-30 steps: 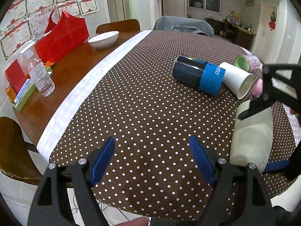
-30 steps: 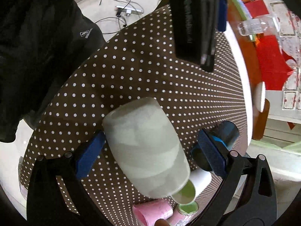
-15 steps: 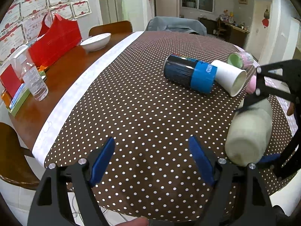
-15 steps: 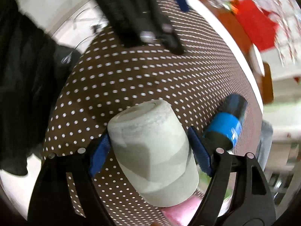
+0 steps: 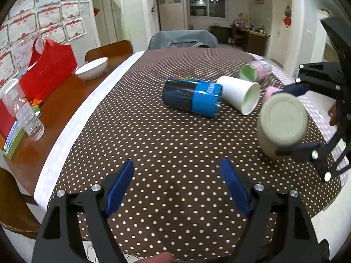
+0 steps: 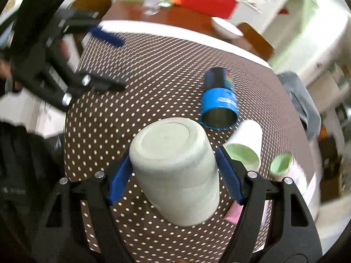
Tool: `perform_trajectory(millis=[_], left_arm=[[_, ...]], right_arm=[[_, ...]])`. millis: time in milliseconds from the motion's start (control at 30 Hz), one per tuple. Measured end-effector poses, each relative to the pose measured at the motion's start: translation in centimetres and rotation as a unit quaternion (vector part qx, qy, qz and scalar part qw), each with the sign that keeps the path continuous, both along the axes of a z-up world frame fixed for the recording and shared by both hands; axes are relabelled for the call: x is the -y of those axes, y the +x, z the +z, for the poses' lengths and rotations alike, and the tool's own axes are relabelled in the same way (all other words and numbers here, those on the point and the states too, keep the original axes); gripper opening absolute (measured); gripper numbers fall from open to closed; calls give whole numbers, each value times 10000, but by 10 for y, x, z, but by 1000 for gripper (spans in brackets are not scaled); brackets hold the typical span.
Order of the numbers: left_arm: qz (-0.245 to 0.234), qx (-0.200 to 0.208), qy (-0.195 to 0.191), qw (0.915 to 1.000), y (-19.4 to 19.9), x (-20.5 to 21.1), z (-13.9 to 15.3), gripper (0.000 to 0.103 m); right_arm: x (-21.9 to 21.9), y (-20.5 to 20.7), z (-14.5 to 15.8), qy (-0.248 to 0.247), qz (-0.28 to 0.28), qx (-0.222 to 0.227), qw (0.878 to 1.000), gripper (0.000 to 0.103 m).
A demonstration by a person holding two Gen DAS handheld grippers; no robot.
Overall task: Flip cup upside down
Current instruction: 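Rotate the right gripper to turn the pale green cup rim-down, then lower the upside-down pale green cup onto the tablecloth with the right gripper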
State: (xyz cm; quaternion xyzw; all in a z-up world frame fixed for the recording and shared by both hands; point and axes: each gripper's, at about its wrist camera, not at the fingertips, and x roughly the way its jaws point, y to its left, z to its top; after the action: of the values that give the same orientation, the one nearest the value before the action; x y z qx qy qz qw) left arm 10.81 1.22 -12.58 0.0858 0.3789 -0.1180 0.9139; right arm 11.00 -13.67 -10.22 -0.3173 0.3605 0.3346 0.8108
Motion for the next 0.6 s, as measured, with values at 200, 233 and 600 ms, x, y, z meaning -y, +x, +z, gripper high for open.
perform_trajectory(millis=[200, 233, 600], left_arm=[[-79, 143, -48, 9999, -7, 3, 7, 80], [-83, 172, -56, 9998, -9, 3, 9, 80], [-133, 396, -101, 9991, -22, 7, 23, 80]], right_arm=[[26, 6, 14, 1101, -885, -124, 9899, 73], [29, 8, 16, 1278, -1011, -142, 9865, 73], [72, -8, 34, 3024, -2354, 90, 9236, 73]])
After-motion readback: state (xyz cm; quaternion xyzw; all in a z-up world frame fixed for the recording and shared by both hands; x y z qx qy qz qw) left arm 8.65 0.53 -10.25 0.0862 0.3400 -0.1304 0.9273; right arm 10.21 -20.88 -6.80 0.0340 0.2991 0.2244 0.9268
